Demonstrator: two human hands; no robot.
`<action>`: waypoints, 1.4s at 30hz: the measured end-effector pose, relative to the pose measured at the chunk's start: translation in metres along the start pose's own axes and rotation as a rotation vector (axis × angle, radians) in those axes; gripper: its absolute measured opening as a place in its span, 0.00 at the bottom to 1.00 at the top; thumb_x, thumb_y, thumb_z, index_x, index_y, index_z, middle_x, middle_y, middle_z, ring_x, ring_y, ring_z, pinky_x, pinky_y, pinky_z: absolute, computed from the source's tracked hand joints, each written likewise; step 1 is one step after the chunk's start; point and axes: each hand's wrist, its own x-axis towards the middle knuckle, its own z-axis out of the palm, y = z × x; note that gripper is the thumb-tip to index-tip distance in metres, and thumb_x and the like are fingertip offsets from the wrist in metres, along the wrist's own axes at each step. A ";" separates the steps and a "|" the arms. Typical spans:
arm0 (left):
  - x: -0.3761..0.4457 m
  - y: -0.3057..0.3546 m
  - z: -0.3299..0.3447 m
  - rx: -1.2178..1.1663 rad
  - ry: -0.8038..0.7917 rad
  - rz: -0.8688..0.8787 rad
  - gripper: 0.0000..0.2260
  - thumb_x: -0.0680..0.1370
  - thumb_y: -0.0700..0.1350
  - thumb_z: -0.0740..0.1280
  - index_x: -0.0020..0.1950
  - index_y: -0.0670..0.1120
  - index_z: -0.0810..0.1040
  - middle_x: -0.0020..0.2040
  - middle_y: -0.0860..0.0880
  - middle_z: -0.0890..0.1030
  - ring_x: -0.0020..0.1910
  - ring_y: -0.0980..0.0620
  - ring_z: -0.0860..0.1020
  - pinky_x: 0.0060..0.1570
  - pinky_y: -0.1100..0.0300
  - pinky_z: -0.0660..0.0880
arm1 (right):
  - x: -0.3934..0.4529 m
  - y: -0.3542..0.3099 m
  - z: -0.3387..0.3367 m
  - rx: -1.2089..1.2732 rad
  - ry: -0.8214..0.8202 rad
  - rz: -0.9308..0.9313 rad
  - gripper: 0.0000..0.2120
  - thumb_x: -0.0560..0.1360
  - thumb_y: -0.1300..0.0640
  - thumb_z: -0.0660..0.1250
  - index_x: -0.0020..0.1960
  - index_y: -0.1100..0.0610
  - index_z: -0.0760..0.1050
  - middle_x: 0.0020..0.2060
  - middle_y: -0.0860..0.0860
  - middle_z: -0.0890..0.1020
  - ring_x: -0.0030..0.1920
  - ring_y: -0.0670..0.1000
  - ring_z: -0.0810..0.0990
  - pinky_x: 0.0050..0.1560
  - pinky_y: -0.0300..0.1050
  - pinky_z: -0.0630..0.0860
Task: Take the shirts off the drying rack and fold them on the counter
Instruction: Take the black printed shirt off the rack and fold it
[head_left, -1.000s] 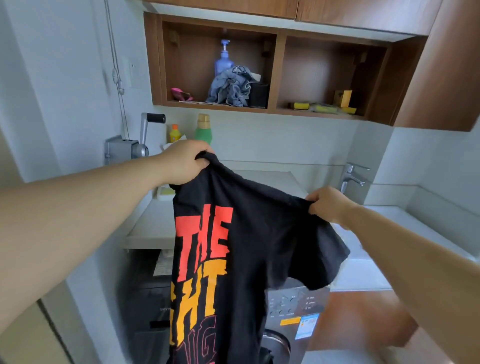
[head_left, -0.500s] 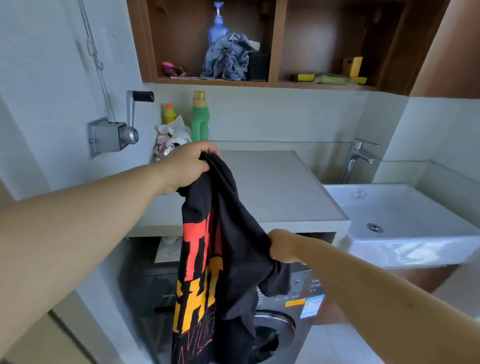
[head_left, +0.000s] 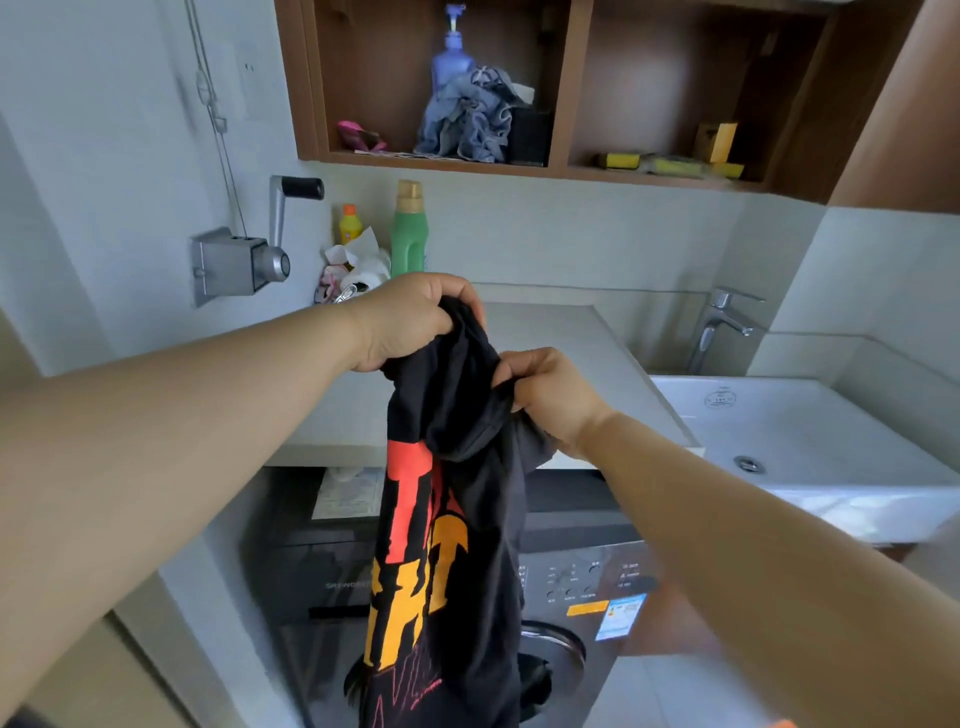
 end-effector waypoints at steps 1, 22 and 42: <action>0.002 0.000 -0.003 0.029 0.034 -0.004 0.21 0.70 0.30 0.54 0.39 0.51 0.80 0.43 0.40 0.81 0.39 0.38 0.75 0.38 0.53 0.73 | -0.001 -0.004 -0.002 0.011 0.002 0.018 0.18 0.56 0.72 0.54 0.21 0.54 0.74 0.30 0.55 0.73 0.35 0.53 0.71 0.38 0.42 0.69; 0.073 0.030 -0.068 0.903 0.320 0.312 0.10 0.80 0.47 0.61 0.54 0.42 0.75 0.52 0.42 0.79 0.51 0.42 0.75 0.47 0.52 0.70 | 0.022 -0.058 -0.126 -0.614 0.216 0.194 0.20 0.49 0.64 0.54 0.34 0.55 0.79 0.35 0.53 0.78 0.42 0.55 0.74 0.46 0.42 0.72; 0.415 -0.100 0.012 1.269 0.192 -0.137 0.10 0.81 0.48 0.58 0.57 0.44 0.73 0.54 0.40 0.78 0.53 0.40 0.75 0.39 0.57 0.62 | 0.322 0.131 -0.320 -0.857 -0.093 0.396 0.08 0.68 0.53 0.66 0.38 0.58 0.76 0.43 0.54 0.78 0.46 0.55 0.75 0.44 0.45 0.69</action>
